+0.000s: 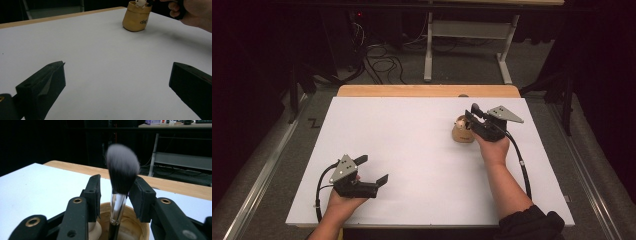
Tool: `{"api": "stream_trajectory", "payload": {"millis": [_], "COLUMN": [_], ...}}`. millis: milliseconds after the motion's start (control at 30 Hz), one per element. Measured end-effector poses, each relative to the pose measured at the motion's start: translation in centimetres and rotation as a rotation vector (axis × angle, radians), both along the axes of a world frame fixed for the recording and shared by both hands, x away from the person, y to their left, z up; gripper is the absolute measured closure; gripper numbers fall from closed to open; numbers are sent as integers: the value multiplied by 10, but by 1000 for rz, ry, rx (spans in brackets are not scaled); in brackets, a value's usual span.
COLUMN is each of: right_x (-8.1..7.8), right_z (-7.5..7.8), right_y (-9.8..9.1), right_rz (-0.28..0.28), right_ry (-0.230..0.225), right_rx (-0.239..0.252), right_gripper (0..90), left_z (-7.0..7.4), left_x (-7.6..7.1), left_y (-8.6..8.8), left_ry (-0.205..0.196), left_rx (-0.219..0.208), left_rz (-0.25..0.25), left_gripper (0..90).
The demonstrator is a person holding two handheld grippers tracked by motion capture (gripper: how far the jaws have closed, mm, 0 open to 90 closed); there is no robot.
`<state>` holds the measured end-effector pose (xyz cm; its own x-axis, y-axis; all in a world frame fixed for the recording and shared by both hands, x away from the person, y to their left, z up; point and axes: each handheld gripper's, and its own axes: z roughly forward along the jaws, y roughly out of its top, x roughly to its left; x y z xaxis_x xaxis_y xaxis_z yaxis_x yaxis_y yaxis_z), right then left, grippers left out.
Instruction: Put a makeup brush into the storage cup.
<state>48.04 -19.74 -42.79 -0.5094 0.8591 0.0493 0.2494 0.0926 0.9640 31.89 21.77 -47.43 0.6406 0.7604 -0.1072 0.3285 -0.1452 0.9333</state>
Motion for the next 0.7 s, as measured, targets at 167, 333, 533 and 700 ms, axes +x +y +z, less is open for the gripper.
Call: {"api": "stream_trajectory", "payload": {"millis": [167,333,533,700], "right_x": [-6,-13,-20,-25], "right_z": [8,11,15,18], "right_y": [-2,-6,-11,-14], "right_rz": [10,24,62,59], "right_ry": [-16,-15,4,2], "right_rx": [-1,9,40,45], "right_gripper": [601,502,276,146], "left_z": [0,0,0,0], "left_x": [0,0,0,0], "left_y": [0,-1,-1,-1], "left_ry": [1,1,2,3], "left_rx": [1,5,6,3], "left_rz": [-1,-4,-3,0], "left_gripper": [12,12,12,12]}}
